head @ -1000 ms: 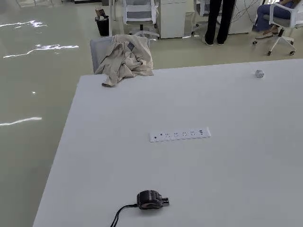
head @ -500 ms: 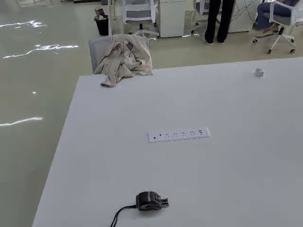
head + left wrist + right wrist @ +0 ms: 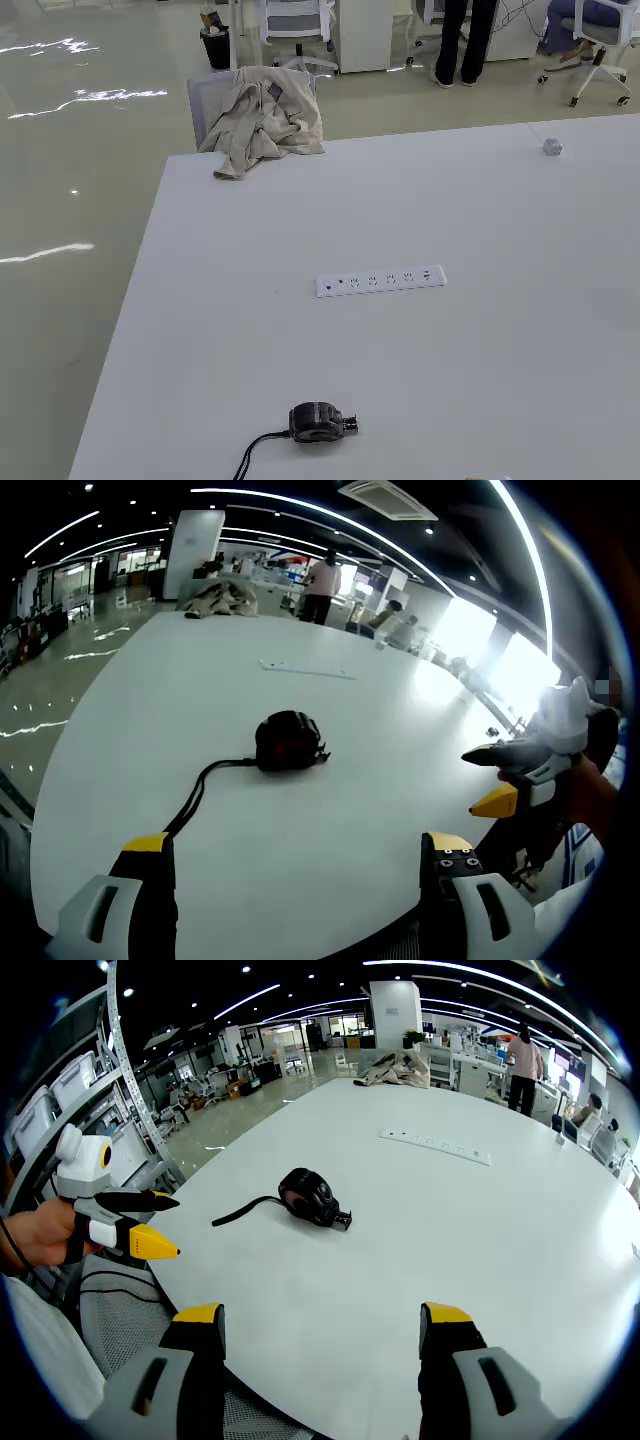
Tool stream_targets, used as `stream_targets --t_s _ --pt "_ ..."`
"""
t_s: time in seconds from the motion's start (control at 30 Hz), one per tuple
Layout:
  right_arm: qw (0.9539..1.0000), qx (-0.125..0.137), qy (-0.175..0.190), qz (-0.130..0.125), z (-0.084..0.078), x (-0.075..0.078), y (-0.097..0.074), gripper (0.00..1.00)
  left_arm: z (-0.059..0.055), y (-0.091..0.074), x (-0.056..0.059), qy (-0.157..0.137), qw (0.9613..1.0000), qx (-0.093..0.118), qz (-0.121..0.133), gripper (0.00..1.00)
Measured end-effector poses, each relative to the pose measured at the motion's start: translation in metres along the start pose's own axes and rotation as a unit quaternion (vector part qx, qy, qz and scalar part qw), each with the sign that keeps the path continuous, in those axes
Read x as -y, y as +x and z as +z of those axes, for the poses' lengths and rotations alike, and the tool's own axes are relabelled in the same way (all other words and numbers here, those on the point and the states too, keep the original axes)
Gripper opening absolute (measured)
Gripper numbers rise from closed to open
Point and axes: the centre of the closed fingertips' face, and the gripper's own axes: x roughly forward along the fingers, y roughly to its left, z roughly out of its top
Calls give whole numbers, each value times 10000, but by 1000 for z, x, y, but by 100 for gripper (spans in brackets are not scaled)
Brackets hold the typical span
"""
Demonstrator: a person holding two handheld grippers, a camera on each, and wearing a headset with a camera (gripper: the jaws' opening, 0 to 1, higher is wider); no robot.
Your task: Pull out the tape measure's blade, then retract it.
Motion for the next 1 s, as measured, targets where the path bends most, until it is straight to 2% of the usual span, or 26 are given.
stream_targets --t_s 0.3,0.67,1.0 --pt "10000 5 -75 26 3 6 10 81 7 7 -5 25 10000 33 39 100" --pt "9998 -65 -170 64 5 18 24 80 11 21 -13 143 9999 -13 49 100" --pt "9993 -120 -307 167 8 22 33 79 16 35 -17 275 9996 -47 30 100"
